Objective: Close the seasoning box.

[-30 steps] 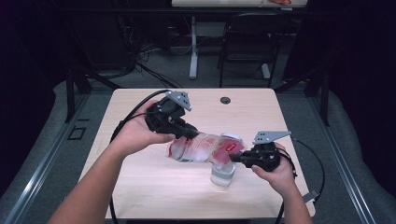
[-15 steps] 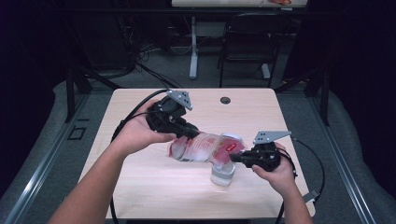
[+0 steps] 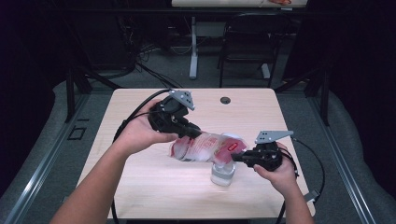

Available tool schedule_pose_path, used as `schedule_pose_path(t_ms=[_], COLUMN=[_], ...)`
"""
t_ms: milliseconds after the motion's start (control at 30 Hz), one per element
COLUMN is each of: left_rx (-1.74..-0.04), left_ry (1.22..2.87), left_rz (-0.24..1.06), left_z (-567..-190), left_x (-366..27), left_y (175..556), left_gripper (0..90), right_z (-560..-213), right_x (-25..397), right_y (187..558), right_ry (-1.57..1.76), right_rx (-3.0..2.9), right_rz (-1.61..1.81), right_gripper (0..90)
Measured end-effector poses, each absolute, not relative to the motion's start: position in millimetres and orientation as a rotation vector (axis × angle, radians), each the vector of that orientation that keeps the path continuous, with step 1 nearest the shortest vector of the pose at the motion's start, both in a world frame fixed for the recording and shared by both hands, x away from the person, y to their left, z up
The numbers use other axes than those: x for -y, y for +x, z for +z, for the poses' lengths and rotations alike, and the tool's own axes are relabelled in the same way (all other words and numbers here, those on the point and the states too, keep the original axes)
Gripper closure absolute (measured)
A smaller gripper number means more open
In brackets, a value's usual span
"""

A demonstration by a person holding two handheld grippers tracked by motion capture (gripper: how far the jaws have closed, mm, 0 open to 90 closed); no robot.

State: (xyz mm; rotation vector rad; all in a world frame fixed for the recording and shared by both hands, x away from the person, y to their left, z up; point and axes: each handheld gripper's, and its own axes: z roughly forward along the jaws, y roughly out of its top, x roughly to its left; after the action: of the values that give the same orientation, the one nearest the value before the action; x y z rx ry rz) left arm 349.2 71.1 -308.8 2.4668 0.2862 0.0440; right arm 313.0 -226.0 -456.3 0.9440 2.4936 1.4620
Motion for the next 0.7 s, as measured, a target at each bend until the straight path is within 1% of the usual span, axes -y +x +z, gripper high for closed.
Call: schedule_pose_path(t_ms=[700], left_rx=[-0.29], left_ry=[2.463], left_rz=[0.042], left_z=[-308.5], left_x=[-70.3], left_y=[349.2], left_gripper=[81.3], right_z=[-456.7], right_x=[224.6], right_y=[312.5], right_ry=[0.937], right_rx=[-2.504], right_rz=[1.462], right_gripper=[84.0])
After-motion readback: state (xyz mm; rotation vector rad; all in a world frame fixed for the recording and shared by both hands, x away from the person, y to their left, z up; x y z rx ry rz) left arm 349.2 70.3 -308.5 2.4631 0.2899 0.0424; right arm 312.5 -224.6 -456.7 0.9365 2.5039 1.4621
